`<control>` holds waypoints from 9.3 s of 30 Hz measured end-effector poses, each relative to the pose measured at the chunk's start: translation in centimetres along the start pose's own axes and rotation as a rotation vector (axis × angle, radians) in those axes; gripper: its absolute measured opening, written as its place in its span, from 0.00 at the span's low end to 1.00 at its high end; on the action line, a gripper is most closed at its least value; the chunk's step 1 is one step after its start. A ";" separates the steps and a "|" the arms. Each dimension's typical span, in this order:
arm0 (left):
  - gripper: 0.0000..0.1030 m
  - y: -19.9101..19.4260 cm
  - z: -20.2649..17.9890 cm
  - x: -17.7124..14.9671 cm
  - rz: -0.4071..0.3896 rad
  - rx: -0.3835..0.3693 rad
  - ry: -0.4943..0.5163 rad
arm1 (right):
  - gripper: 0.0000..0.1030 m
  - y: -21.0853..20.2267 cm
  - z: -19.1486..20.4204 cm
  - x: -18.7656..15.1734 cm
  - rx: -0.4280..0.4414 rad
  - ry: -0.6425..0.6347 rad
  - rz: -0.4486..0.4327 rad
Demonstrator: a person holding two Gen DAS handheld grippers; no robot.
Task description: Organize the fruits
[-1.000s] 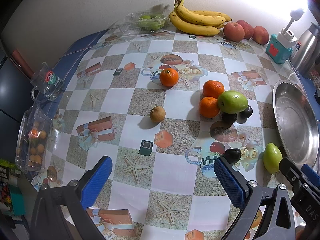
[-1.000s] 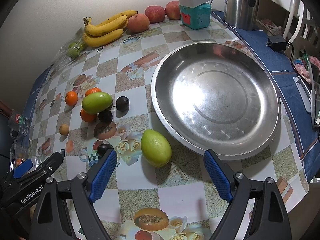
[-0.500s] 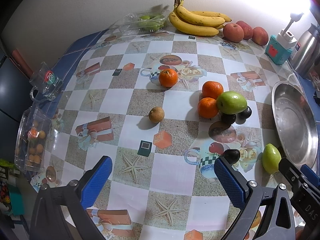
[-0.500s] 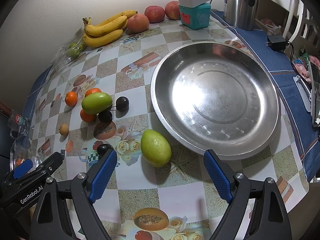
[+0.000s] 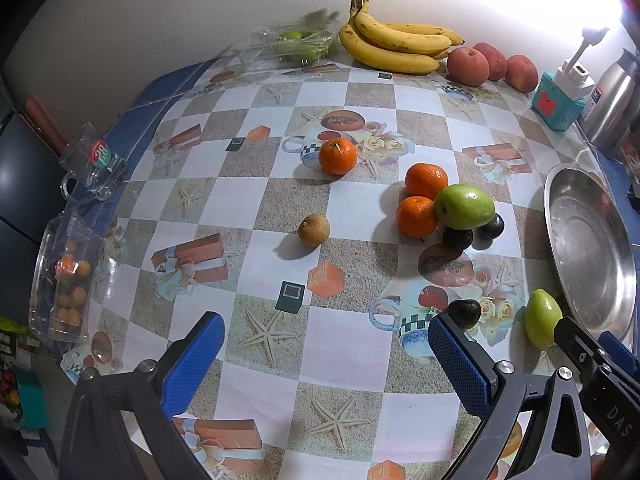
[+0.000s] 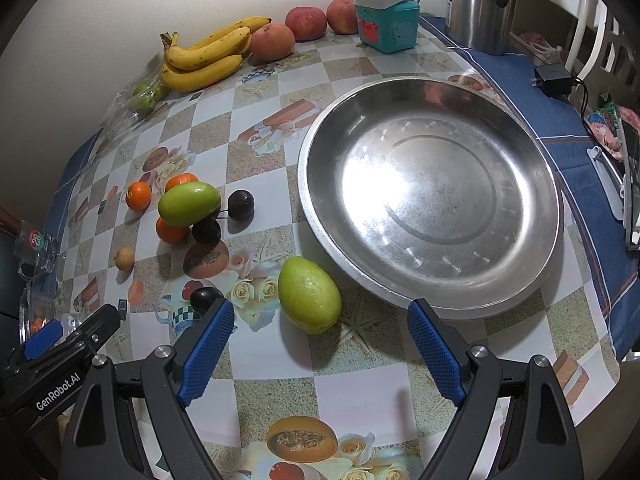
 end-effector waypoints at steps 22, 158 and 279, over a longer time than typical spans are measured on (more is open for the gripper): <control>1.00 0.4 -4.1 3.8 0.062 -0.088 -0.117 | 0.86 -1.3 -0.5 2.8 -0.001 0.128 -0.026; 0.28 -1.0 -10.6 1.1 0.214 -0.332 -0.065 | 0.39 -1.1 -2.7 3.2 0.121 0.408 -0.148; 1.00 -0.1 -11.4 2.5 0.104 -0.151 -0.016 | 0.96 -0.2 -7.7 3.3 -0.086 0.266 -0.092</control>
Point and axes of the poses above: each gripper's, at about its wrist camera, not at the fingertips, and y roughly the way its jaws point, z to its left, x to its top, the point moved 8 cm from there along y, roughly the way its jaws point, and after that the axes turned 15 degrees about -y, right-handed, at the moved point
